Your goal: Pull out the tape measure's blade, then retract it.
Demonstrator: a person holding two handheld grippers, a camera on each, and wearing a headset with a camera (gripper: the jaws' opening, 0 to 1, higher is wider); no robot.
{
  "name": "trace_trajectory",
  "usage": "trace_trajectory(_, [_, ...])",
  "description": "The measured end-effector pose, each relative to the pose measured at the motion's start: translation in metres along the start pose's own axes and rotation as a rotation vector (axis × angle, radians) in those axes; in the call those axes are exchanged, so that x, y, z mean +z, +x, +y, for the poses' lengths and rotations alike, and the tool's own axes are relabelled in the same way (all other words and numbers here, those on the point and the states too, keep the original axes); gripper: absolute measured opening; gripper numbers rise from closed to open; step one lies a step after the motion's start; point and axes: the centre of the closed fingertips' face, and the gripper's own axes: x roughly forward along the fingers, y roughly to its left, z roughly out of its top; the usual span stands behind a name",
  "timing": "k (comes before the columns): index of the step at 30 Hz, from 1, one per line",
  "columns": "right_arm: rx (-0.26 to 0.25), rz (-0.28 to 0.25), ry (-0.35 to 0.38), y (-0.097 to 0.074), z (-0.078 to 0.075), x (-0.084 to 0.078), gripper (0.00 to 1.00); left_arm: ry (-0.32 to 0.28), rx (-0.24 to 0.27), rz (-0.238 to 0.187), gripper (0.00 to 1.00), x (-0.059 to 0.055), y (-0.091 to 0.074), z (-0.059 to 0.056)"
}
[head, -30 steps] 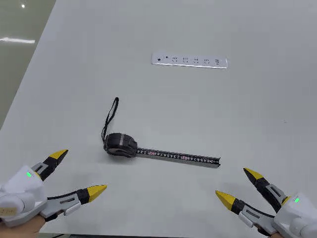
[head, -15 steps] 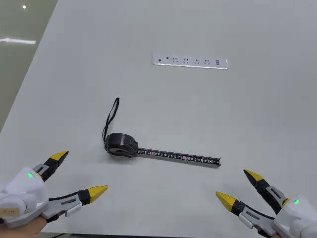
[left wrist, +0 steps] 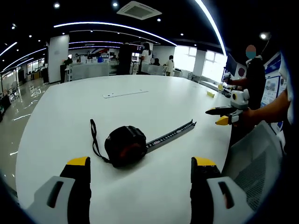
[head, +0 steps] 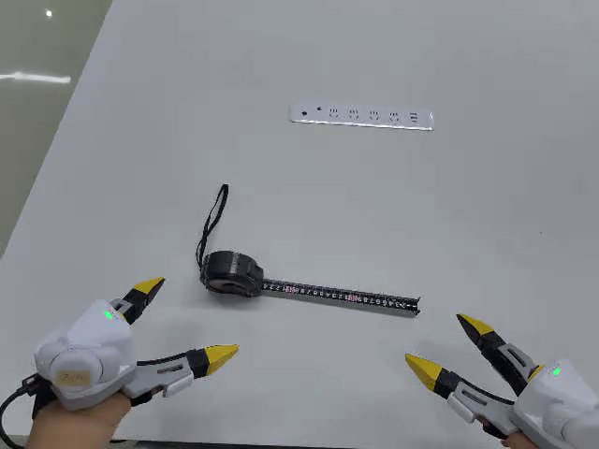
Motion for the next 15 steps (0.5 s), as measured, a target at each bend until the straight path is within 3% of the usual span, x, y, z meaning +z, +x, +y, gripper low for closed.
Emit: trace_trajectory(15, [-0.010, -0.008, 0.030, 0.007, -0.007, -0.005, 0.63, -0.100, 0.093, -0.006, 0.88, 0.000, 0.014, 0.010])
